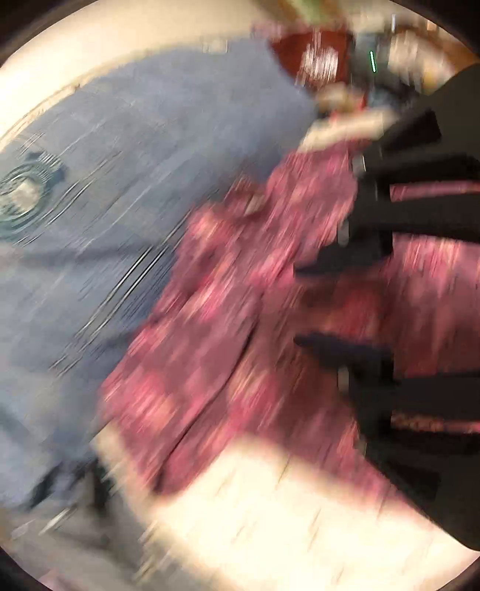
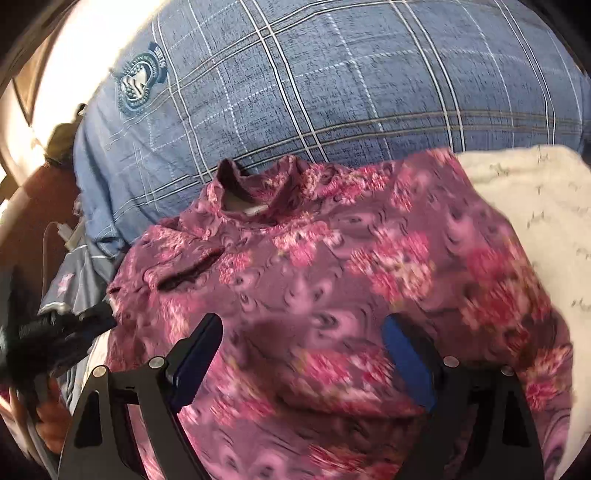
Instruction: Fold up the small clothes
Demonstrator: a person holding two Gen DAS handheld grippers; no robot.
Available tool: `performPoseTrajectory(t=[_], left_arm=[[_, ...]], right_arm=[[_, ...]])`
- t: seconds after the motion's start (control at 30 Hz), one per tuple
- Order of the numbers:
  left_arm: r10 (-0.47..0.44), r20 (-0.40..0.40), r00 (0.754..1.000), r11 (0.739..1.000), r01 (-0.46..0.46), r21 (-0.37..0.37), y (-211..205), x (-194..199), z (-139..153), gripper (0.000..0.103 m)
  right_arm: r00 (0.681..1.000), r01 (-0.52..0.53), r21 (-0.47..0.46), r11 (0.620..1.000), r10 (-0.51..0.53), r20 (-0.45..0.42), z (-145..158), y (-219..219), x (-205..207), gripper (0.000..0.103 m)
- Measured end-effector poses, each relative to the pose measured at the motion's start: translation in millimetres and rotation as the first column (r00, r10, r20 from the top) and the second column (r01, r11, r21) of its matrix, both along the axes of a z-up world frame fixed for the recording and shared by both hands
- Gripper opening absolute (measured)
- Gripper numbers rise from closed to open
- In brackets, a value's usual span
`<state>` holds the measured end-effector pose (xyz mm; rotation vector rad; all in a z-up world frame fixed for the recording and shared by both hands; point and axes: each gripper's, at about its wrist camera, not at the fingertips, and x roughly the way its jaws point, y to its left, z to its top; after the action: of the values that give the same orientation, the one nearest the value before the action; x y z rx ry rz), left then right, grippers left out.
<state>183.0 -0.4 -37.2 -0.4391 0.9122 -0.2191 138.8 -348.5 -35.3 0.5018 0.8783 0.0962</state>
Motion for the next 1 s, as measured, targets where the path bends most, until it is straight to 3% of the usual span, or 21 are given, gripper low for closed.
performPoseTrajectory(t=[0.07,0.13,0.17,0.3,0.33,0.4,0.43,0.47,0.6,0.77,0.9,1.0], left_arm=[[0.066,0.047,0.997,0.994,-0.069,0.084,9.1,-2.7,9.8,0.057],[0.079,0.053,0.996,0.994,-0.082,0.074,16.8,-3.3,11.1,0.057],[0.081,0.053,0.995,0.995,-0.084,0.054,20.8,-3.7,10.0,0.057],[0.08,0.028,0.996,0.996,-0.081,0.039,27.0,-1.3,-0.2,0.058],[0.079,0.017,0.997,0.996,-0.079,0.028,28.4,-0.6,-2.6,0.058],[0.075,-0.005,0.997,0.997,-0.075,0.004,28.1,0.9,-6.6,0.058],[0.072,-0.008,0.997,0.997,-0.072,0.002,27.5,1.2,-6.6,0.058],[0.072,-0.01,0.997,0.997,-0.072,0.008,26.7,1.4,-6.1,0.058],[0.082,-0.017,0.997,0.997,-0.082,0.006,29.4,1.3,-3.4,0.058],[0.099,-0.054,0.994,0.994,-0.101,-0.036,34.1,2.5,-5.7,0.058],[0.093,-0.073,0.993,0.995,-0.095,-0.026,27.1,0.9,-12.0,0.06],[0.071,-0.093,0.993,0.997,-0.074,-0.029,17.5,1.5,-16.5,0.06]], right_arm=[[0.999,-0.038,0.127,0.991,0.033,0.04,9.5,9.5,13.9,0.092],[0.991,-0.108,0.263,0.959,0.123,-0.044,3.5,31.5,48.1,0.092],[0.983,-0.116,0.298,0.948,0.153,-0.101,-2.3,44.5,64.3,0.094],[0.958,-0.143,0.406,0.903,0.229,-0.172,-17.7,83.7,103.2,0.094],[0.953,-0.142,0.398,0.906,0.234,-0.192,-20.7,94.2,111.0,0.091],[0.959,-0.132,0.372,0.919,0.213,-0.188,-22.6,108.0,118.8,0.063],[0.963,-0.131,0.394,0.91,0.211,-0.166,-23.9,111.5,120.3,0.018],[0.963,-0.131,0.417,0.9,0.215,-0.161,-25.7,112.8,120.7,0.01],[0.984,-0.136,0.422,0.896,0.171,-0.047,-5.7,97.0,94.3,0.009],[0.994,-0.112,0.392,0.913,0.097,0.058,30.3,35.7,45.0,0.009],[0.999,0.022,0.305,0.952,-0.035,0.039,30.5,-35.4,6.6,0.009],[0.987,0.155,0.311,0.938,-0.156,-0.02,11.5,-86.4,-15.0,0.009]])
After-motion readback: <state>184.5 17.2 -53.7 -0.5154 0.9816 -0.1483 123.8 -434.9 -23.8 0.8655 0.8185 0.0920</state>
